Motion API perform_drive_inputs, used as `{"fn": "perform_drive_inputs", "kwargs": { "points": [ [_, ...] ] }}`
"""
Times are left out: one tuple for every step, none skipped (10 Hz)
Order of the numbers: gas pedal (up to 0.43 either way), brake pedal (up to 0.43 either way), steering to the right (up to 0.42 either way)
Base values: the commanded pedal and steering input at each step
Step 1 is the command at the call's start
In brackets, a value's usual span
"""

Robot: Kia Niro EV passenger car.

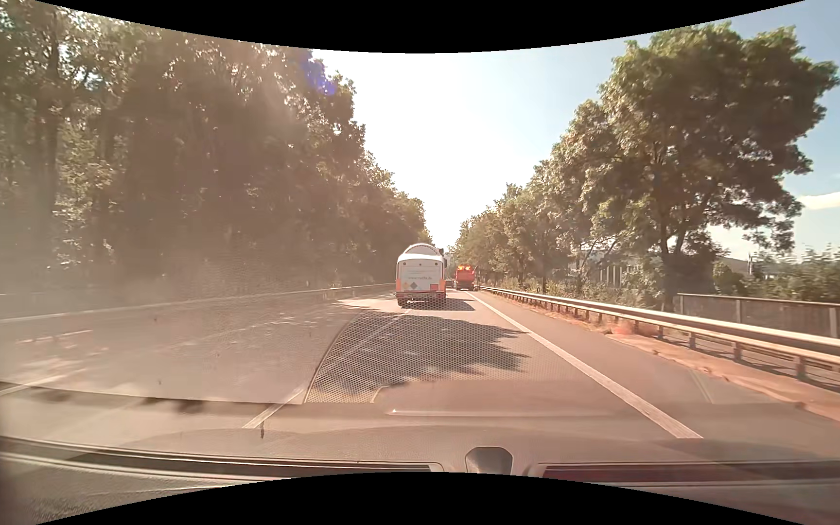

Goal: Follow the waypoints while adhering to traffic rules and regulations

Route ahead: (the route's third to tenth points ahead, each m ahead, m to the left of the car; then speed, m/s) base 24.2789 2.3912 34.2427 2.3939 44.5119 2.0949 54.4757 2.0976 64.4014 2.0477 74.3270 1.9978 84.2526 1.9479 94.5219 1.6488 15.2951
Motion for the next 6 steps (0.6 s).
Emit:
{"fn": "perform_drive_inputs", "kwargs": {
  "points": [
    [0.087,0.006,0.003],
    [0.087,0.006,0.003],
    [0.087,0.006,0.003],
    [0.079,0.006,0.003],
    [0.079,0.006,0.003],
    [0.039,0.006,0.003]
  ]
}}
